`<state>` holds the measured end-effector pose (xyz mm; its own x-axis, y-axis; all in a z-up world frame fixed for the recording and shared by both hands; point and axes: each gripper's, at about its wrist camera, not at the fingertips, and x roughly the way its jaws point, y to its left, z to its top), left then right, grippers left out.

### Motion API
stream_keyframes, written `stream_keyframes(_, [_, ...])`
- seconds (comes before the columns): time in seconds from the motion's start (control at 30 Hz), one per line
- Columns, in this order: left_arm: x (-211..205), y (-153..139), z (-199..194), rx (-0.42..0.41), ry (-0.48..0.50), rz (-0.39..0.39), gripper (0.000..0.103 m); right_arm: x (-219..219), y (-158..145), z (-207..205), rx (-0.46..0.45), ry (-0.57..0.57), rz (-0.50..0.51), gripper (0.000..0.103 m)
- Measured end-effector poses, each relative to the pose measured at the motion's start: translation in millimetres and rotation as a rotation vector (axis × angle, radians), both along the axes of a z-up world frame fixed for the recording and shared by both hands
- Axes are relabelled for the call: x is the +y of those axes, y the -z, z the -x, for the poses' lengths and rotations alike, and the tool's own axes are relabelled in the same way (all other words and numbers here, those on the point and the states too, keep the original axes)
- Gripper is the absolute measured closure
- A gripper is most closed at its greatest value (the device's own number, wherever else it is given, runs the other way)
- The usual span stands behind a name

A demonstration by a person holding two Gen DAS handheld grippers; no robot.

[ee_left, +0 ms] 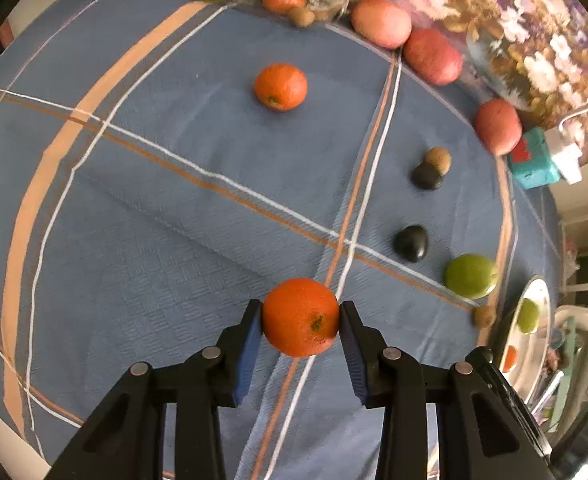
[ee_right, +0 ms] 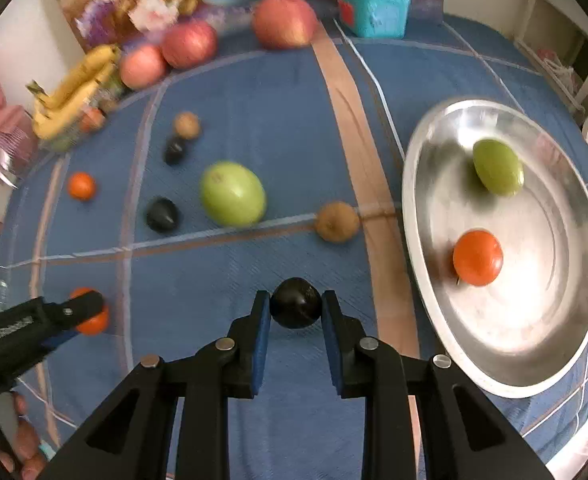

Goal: Organize fruits
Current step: 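Carry the plum and tangerine to the steel plate and open both tools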

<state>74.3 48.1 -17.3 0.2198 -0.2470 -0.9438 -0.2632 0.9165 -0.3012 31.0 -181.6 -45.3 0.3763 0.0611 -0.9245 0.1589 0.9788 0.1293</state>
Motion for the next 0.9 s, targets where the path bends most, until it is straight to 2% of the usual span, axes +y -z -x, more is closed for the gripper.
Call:
stream_keyframes(0.23, [7,-23,7,-0.063,-0.020,0.005,0.062,3,-24,7,-0.068,-0.019,-0.014,0.076])
stream_keyframes(0.47, [-1,-26,10,-0.080,-0.015,0.023,0.062,-5,-26,15,-0.060,-0.007,-0.036,0.076])
stream_keyframes(0.6, [-15,-24,7,-0.079,0.000,0.038,0.062,-15,-22,11,-0.060,0.017,-0.010,0.077])
stream_keyframes(0.77, [-45,-29,9,-0.096,0.060,0.030,0.062,-46,-25,16,-0.073,0.086,0.014,0.076])
stream_keyframes(0.9, [-83,-33,13,-0.112,0.153,0.028,0.062,-83,-29,22,-0.083,0.176,0.031,0.076])
